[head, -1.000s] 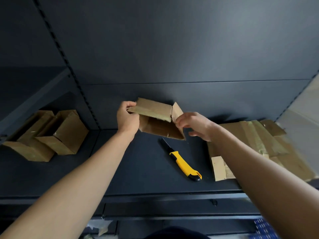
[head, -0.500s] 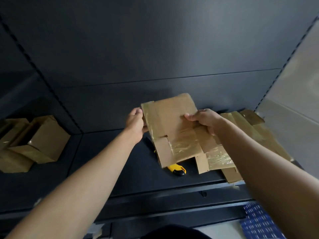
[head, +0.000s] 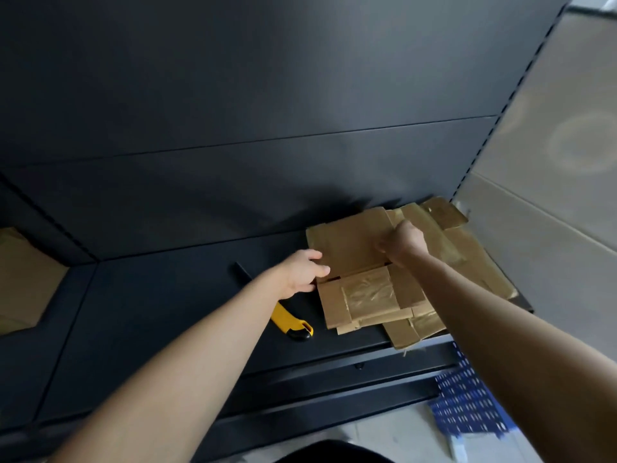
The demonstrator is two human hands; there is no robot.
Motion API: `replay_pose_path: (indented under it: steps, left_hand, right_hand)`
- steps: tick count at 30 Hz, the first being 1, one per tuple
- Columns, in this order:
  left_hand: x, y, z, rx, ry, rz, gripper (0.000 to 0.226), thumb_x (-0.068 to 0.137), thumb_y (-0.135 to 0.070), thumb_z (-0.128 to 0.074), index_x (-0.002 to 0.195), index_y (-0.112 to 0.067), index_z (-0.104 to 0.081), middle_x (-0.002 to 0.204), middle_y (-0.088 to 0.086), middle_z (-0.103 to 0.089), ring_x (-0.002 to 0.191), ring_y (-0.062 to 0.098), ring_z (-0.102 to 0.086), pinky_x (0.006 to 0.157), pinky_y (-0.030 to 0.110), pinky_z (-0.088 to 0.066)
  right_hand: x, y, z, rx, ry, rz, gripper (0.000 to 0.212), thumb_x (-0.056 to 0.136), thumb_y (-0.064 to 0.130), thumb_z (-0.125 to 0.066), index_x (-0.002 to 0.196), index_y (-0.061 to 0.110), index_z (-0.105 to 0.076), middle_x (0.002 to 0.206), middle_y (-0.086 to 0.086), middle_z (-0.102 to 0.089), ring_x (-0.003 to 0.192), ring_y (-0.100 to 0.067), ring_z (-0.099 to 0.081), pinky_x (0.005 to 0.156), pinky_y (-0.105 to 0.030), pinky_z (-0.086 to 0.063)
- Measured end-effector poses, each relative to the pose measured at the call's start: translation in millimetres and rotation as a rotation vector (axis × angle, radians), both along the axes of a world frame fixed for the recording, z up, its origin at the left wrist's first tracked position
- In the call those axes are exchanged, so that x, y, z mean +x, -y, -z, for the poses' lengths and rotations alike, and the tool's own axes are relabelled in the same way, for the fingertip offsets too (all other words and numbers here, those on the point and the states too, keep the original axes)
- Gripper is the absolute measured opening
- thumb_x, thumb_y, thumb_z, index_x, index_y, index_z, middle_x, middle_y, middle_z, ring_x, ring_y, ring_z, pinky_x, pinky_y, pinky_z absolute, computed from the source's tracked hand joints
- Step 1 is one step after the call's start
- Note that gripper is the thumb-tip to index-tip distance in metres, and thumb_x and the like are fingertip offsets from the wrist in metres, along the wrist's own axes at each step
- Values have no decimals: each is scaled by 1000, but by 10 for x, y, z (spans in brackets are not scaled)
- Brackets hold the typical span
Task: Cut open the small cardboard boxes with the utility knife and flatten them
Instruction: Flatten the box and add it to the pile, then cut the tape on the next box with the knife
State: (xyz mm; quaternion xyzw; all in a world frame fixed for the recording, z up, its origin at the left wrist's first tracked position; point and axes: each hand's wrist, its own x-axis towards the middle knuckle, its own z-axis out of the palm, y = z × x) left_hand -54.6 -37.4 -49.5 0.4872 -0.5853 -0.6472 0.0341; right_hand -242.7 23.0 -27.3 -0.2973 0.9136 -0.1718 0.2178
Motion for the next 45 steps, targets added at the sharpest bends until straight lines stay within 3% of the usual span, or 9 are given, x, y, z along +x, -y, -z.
replay_pose_path:
  steps: [2, 5, 9, 18, 23, 28, 35, 41, 45]
  left_hand:
    - [-44, 16, 65, -103, 49, 0, 55, 93, -12, -58, 143, -12, -36, 147, 15, -35, 121, 22, -48, 92, 33, -45]
    - [-26, 99, 79, -299, 117, -70, 47, 94, -14, -57, 138, -12, -43, 144, 12, -41, 123, 23, -47, 100, 35, -43]
    - [228, 248, -58, -514, 133, -224, 32, 93, -14, -56, 126, -12, -55, 132, 8, -53, 117, 21, -53, 90, 24, -40]
    - [1954, 393, -443, -935, 485, -488, 28, 96, -13, -50, 124, -14, -53, 125, 5, -52, 107, 22, -55, 84, 33, -48]
    - [3057, 517, -485, -964, 704, -625, 29, 96, -14, -48, 123, -5, -52, 126, 15, -50, 112, 32, -49, 92, 40, -42]
    - [3891, 608, -322, -911, 913, -632, 48, 92, -21, -55, 136, -7, -41, 147, 17, -23, 134, 37, -22, 111, 45, -22]
    - [4457, 746, -107, -772, 894, -548, 75, 92, -24, -58, 151, -19, -11, 155, 12, -9, 143, 32, -2, 112, 52, -17]
    - [4713, 924, -33, -808, 1055, -592, 68, 85, -36, -65, 144, -33, -31, 152, 16, -8, 139, 39, -9, 111, 51, -14]
    - [4840, 1006, -20, -804, 959, -599, 41, 87, -26, -60, 127, -32, -53, 141, 15, -38, 130, 38, -31, 99, 45, -30]
  right_hand:
    - [5, 47, 0, 80, -158, -29, 54, 86, 12, -57, 136, 6, -37, 134, -14, -45, 125, -33, -41, 102, -43, -33]
    - [107, 206, -98, -29, -271, -164, 46, 84, 6, -52, 129, 10, -44, 134, -12, -43, 127, -33, -35, 103, -45, -27]
    - [546, 512, -256, -156, -318, -479, 38, 92, 28, -55, 126, 12, -49, 131, -10, -48, 124, -30, -38, 101, -42, -27]
    - [2152, 1075, -425, -312, -555, -1070, 44, 94, 36, -50, 132, 13, -47, 132, -6, -47, 126, -27, -37, 105, -39, -22]
    - [2965, 1237, -407, -301, -514, -1180, 45, 95, 38, -50, 132, 14, -48, 133, -5, -46, 127, -25, -35, 106, -38, -22]
    - [3615, 1359, -343, -287, -469, -1227, 46, 95, 38, -50, 134, 14, -47, 136, -5, -44, 129, -25, -34, 107, -38, -22]
    - [4119, 1404, -185, -254, -407, -1229, 47, 95, 37, -50, 136, 14, -44, 137, -5, -43, 129, -26, -32, 106, -40, -24]
    - [4237, 1433, -104, -248, -405, -1191, 44, 95, 35, -51, 134, 14, -46, 138, -5, -42, 129, -28, -31, 105, -42, -26]
    - [4322, 1425, -58, -236, -397, -1184, 43, 95, 34, -50, 133, 13, -47, 137, -6, -42, 128, -29, -31, 104, -42, -27]
